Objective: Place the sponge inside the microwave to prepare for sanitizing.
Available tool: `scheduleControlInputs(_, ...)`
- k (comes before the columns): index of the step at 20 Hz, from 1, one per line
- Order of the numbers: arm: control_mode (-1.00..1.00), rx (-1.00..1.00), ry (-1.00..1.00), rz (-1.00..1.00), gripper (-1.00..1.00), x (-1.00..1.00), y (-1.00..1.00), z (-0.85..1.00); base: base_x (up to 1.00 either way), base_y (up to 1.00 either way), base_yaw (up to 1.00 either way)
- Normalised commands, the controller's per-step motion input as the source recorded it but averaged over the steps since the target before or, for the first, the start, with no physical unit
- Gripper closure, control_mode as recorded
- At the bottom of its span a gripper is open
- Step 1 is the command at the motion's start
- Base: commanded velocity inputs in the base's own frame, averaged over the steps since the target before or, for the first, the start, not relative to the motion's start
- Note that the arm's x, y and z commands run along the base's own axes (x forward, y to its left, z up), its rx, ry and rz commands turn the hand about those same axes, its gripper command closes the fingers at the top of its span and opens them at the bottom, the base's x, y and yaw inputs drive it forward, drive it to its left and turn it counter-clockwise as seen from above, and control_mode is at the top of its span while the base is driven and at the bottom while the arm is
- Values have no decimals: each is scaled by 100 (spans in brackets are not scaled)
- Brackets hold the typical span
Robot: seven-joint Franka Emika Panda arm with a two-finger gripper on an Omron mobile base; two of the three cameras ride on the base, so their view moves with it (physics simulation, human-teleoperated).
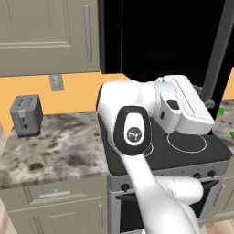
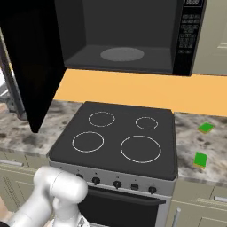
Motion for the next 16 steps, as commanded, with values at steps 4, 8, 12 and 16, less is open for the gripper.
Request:
scheduleControlInputs(4, -100, -2, 10, -4, 100, -40, 68, -11, 0, 0, 0)
scheduleControlInputs(8, -100, -2, 14, -3, 100, -38, 71, -16, 0, 0, 0)
scheduleControlInputs(12, -100, -1, 18, 0, 100, -18, 62, -14, 0, 0, 0)
scheduleControlInputs(16, -100, 0, 15, 0, 100, -8, 44, -1, 0, 0, 0)
